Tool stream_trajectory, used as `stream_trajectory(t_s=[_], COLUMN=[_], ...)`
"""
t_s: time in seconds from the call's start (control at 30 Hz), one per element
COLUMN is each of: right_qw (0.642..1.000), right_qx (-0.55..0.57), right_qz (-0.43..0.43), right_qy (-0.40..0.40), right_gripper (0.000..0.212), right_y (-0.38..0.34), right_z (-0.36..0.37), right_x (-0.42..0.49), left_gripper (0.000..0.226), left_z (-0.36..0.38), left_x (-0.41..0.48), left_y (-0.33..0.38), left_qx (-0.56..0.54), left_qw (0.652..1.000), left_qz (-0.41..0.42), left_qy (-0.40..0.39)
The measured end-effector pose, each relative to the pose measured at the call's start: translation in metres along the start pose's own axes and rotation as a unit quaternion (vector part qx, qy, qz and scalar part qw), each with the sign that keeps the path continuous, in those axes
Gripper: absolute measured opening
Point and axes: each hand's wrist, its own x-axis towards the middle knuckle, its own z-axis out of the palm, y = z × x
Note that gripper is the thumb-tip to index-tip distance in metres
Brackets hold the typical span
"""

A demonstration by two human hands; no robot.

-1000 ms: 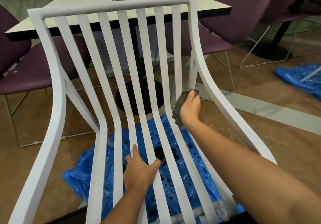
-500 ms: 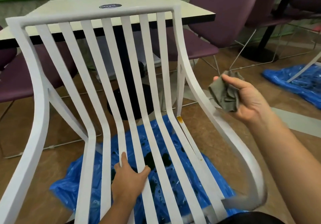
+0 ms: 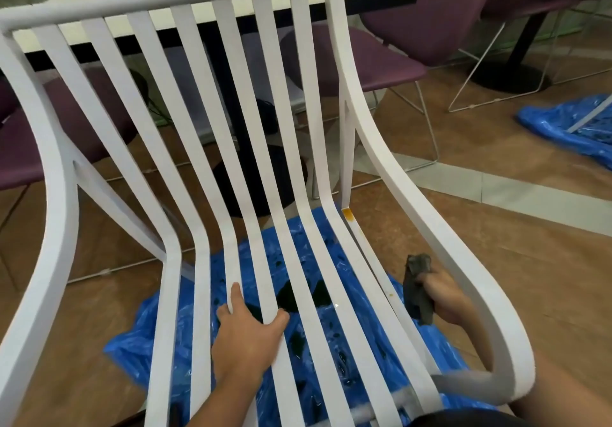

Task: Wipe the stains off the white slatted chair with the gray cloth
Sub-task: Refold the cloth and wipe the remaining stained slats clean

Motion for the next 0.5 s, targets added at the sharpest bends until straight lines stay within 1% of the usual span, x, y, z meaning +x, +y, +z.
stream_trajectory(t_s=[0.03,0.13,0.17,0.23,0.27,0.33,0.37,0.4,0.43,0.5], right_qw=[0.999,0.994,0.991,0.983,0.981,0.978,0.977,0.976,0.976,0.979], right_qx=[-0.030,-0.055,-0.068,-0.110,-0.117,-0.074,-0.051,-0.043,-0.059,-0.085], right_qz=[0.001,0.064,0.068,0.081,0.089,0.099,0.105,0.104,0.098,0.093], right_qy=[-0.024,-0.063,-0.093,-0.119,-0.129,-0.168,-0.181,-0.186,-0.183,-0.159], right_gripper=[0.015,0.015,0.014,0.012,0.019,0.036,0.040,0.042,0.044,0.047], right_y=[0.004,0.008,0.008,0.008,0.006,0.006,0.005,0.009,0.018,0.039], right_z=[0.006,0.025,0.028,0.031,0.031,0.030,0.030,0.028,0.027,0.022], right_x=[-0.005,-0.016,-0.016,-0.011,-0.014,-0.019,-0.022,-0.022,-0.020,-0.020], left_gripper=[0.108,0.107,0.107,0.106,0.106,0.107,0.107,0.107,0.107,0.106], left_z=[0.000,0.001,0.001,0.001,0.001,0.001,0.001,0.002,0.002,0.002], left_x=[0.000,-0.001,-0.001,0.000,0.000,0.000,0.001,0.001,0.001,0.000], left_y=[0.000,0.000,0.000,0.000,0.000,0.000,-0.001,-0.001,-0.002,-0.003], left_qx=[0.001,0.004,0.005,0.003,0.003,0.005,0.005,0.005,0.005,0.004], left_qw=[1.000,1.000,1.000,1.000,1.000,1.000,1.000,1.000,1.000,1.000], left_qz=[0.000,0.003,0.004,0.004,0.004,0.008,0.009,0.009,0.010,0.013], left_qy=[0.001,0.002,0.003,0.003,0.003,0.005,0.006,0.006,0.006,0.006])
